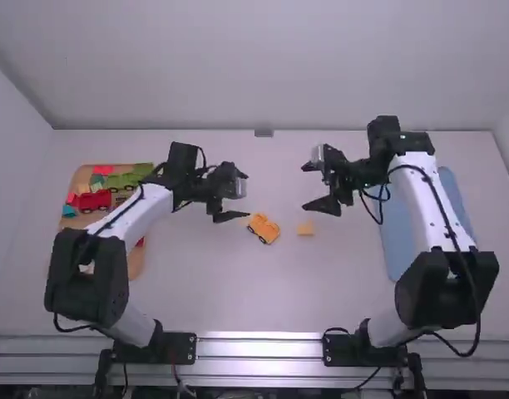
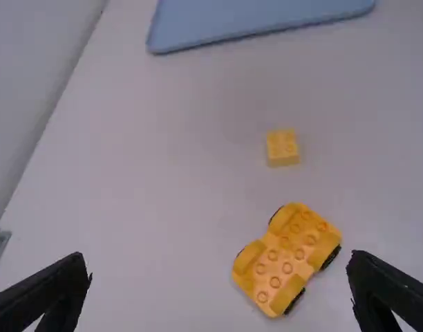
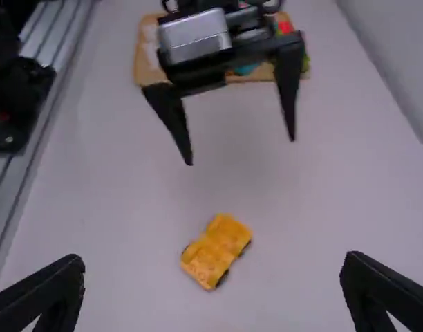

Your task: Assemble lego blocks to make yellow taxi

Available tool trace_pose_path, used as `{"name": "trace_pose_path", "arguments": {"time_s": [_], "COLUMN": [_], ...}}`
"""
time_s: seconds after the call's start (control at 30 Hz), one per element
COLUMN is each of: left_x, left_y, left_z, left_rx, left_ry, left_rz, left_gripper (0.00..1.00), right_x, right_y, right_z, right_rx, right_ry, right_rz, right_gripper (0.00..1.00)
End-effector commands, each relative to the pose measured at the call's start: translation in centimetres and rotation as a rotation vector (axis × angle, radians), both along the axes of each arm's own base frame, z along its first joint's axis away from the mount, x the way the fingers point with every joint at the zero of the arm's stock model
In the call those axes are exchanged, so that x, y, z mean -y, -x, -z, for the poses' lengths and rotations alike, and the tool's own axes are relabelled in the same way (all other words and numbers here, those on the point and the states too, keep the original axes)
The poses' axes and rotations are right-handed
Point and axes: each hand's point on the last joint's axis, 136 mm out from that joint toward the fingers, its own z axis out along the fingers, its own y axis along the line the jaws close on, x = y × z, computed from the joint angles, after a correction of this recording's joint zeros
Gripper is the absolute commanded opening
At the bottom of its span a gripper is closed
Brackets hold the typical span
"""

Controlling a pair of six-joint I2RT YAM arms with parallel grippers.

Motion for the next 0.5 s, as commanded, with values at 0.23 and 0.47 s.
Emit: {"name": "trace_pose_path", "arguments": {"time_s": [0.23,0.47], "left_x": [0.8,0.8], "left_y": [-0.5,0.6], "left_z": [4.5,6.9], "left_rx": [-0.108,-0.134], "left_ry": [-0.088,-0.167], "left_rz": [0.171,0.355], "left_gripper": [0.99,0.99], "right_x": [-1.0,-1.6], "right_y": [2.0,2.7], "right_z": [1.3,2.0], "right_rx": [0.090,0.075], "right_ry": [-0.168,-0.164], "right_rz": [-0.096,-0.119], "right_gripper": [0.99,0.99]}}
